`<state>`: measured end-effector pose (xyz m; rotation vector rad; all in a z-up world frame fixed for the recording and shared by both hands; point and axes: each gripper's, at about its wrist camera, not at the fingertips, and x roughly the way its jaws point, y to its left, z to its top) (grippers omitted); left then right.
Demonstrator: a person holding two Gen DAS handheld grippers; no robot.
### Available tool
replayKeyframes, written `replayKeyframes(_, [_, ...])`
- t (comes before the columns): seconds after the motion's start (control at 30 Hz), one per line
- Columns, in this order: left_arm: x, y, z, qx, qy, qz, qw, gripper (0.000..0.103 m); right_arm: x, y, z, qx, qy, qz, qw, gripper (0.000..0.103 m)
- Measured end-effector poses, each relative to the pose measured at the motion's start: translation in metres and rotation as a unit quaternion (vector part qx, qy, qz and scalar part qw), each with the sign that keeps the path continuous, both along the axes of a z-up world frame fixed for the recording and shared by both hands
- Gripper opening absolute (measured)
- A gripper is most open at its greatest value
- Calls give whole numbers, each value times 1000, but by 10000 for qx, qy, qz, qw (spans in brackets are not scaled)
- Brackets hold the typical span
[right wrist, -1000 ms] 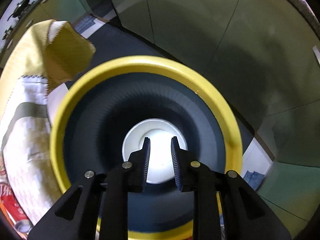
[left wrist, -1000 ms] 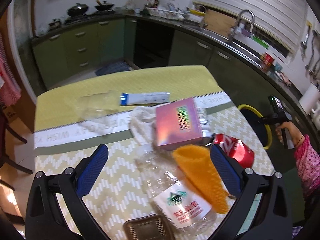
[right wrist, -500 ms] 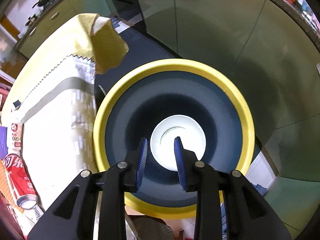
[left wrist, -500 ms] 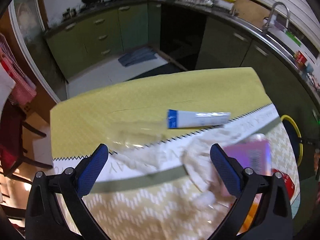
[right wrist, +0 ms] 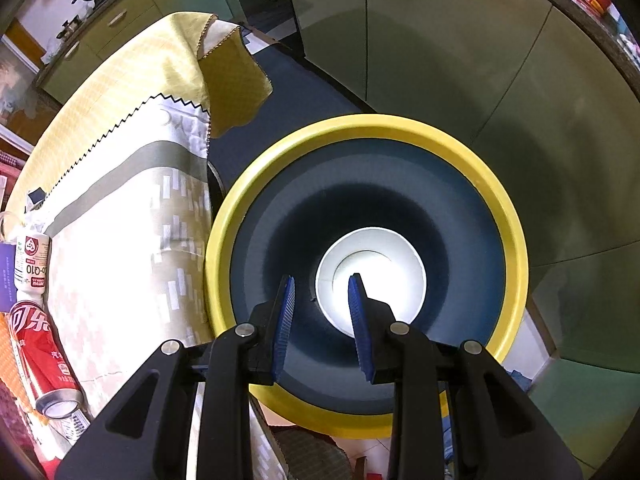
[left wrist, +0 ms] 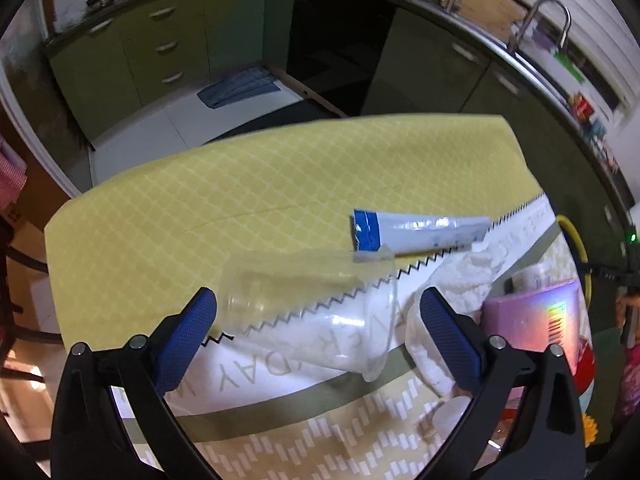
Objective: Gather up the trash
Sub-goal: 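Carry the bucket over the yellow-rimmed bin and release it inside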
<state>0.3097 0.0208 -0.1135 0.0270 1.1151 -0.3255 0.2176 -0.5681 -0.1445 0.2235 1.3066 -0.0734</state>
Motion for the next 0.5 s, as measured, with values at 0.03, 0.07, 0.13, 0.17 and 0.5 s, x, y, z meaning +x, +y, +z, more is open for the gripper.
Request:
replayKeyframes(0.03, [0, -1, -2, 22, 40, -2, 10000, 97, 3, 2, -1, -1, 0, 11, 10000, 28])
replayKeyframes(0.07, [1, -2, -6, 84, 97, 2, 9999, 97, 4, 3, -1, 2, 3, 28, 10000, 28])
replayKeyframes(0.13, [1, -3, -11, 162, 139, -19, 9998, 97, 3, 6, -1, 18, 10, 70, 10000, 28])
replayKeyframes(0.17, [2, -3, -13, 162, 140, -17, 9998, 97, 3, 7, -1, 21, 13, 87, 10000, 28])
replayKeyframes(0.5, [-12, -1, -7, 257, 54, -115, 9996, 77, -3, 11, 0, 111, -68, 143, 9998, 28])
